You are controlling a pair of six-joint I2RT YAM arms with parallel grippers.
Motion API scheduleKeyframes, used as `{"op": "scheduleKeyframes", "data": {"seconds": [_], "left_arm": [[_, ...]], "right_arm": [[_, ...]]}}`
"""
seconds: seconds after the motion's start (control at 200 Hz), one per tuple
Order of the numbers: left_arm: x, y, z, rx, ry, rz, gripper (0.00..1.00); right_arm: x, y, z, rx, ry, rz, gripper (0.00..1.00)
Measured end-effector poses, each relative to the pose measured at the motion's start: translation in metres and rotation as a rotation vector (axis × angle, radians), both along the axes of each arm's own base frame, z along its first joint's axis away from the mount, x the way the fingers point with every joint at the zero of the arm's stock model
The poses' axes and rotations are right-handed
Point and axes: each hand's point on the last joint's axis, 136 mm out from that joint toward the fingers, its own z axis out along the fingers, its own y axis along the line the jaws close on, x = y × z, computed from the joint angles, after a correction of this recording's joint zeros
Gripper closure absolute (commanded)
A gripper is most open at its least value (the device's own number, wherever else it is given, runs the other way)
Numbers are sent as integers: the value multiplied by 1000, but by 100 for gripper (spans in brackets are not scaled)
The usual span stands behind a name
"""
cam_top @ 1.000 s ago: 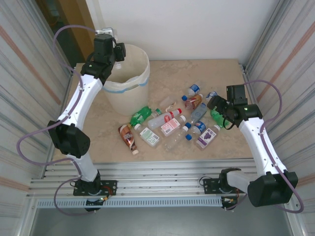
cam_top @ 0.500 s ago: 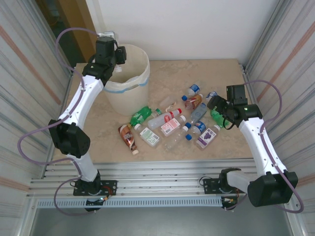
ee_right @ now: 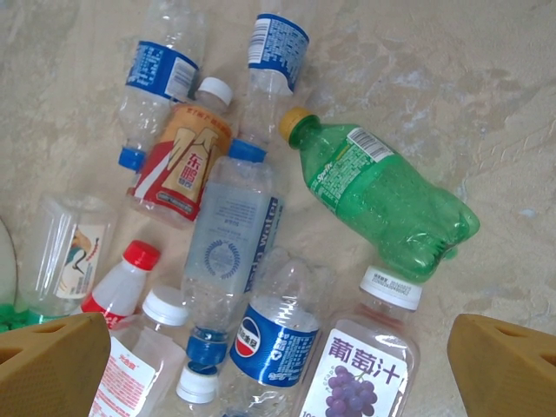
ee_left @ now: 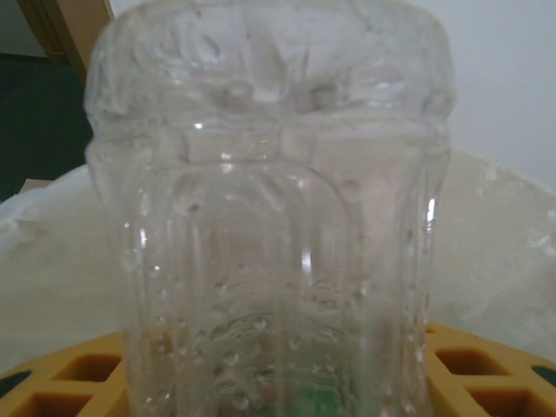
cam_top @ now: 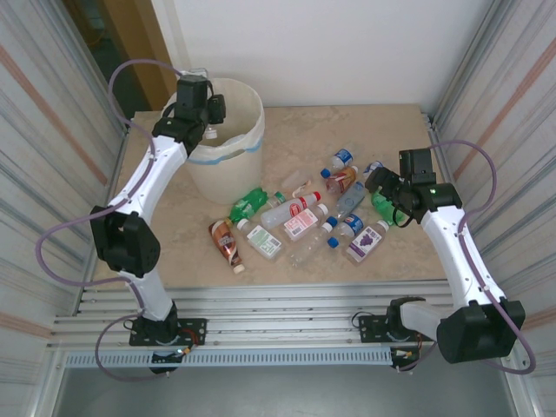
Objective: Put the plastic bottles in the bin
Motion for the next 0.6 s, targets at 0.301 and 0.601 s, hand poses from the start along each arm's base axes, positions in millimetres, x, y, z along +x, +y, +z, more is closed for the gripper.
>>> {"op": "scheduleKeyframes", "data": {"seconds": [0.301, 0.601], "left_arm": [[0, 0, -5, 4, 11, 0, 52], [0, 0, -6, 4, 12, 0, 40]], "right_arm": [[1, -1, -10, -23, 42, 17, 2], [4, 0, -10, -25, 55, 18, 2]]}}
